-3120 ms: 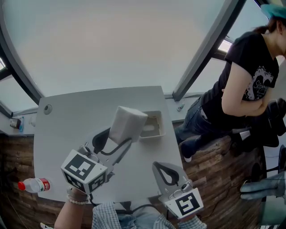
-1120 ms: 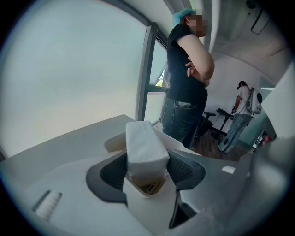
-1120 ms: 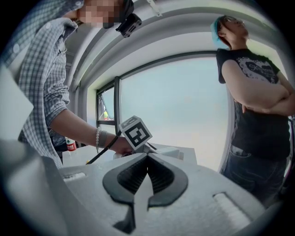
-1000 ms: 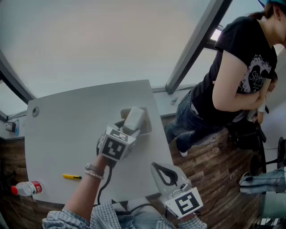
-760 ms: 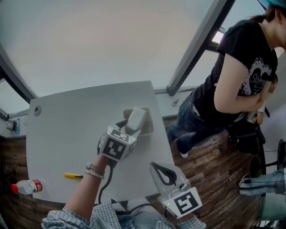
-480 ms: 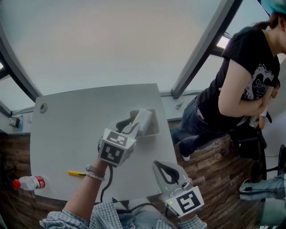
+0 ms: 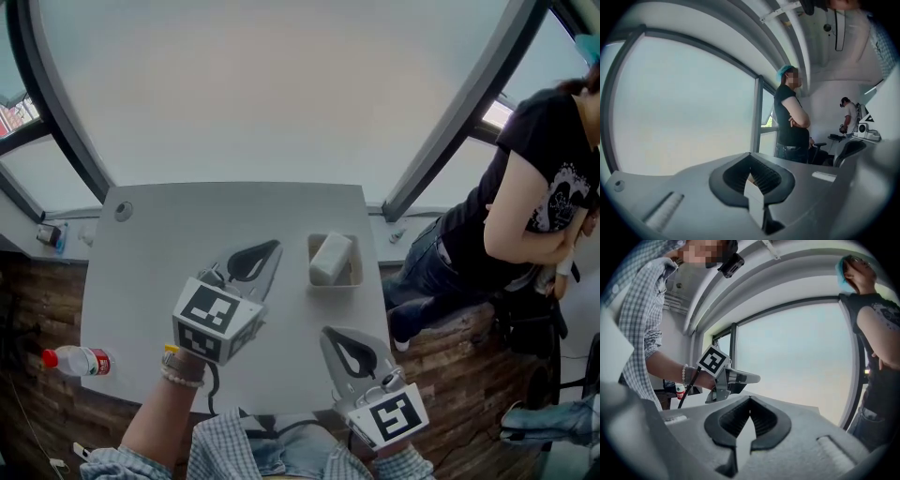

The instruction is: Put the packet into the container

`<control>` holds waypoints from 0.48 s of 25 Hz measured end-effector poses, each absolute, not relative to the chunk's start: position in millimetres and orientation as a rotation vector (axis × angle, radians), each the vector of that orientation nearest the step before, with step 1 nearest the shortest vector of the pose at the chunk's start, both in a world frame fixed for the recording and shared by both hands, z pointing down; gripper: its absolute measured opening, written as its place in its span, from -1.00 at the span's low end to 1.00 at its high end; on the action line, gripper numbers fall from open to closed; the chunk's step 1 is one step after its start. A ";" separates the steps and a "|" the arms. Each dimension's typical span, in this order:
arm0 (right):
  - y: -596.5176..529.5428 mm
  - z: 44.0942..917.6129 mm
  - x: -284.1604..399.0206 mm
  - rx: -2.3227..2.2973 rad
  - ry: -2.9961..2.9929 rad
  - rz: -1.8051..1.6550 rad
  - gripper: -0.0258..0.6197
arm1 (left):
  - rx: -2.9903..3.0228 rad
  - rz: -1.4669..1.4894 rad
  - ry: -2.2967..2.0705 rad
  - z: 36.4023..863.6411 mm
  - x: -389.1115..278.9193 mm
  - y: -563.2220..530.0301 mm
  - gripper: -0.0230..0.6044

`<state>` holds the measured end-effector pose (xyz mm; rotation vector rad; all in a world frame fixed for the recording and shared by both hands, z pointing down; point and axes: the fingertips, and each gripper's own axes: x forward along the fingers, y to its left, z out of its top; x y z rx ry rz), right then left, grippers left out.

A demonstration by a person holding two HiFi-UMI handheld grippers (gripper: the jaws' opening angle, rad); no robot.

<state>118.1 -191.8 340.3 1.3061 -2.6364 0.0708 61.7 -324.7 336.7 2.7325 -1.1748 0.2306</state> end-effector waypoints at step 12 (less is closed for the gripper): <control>-199.3 321.2 79.6 1.213 -2.712 -0.011 -0.92 | 2.711 0.143 -1.310 292.3 -10.8 -266.0 -0.92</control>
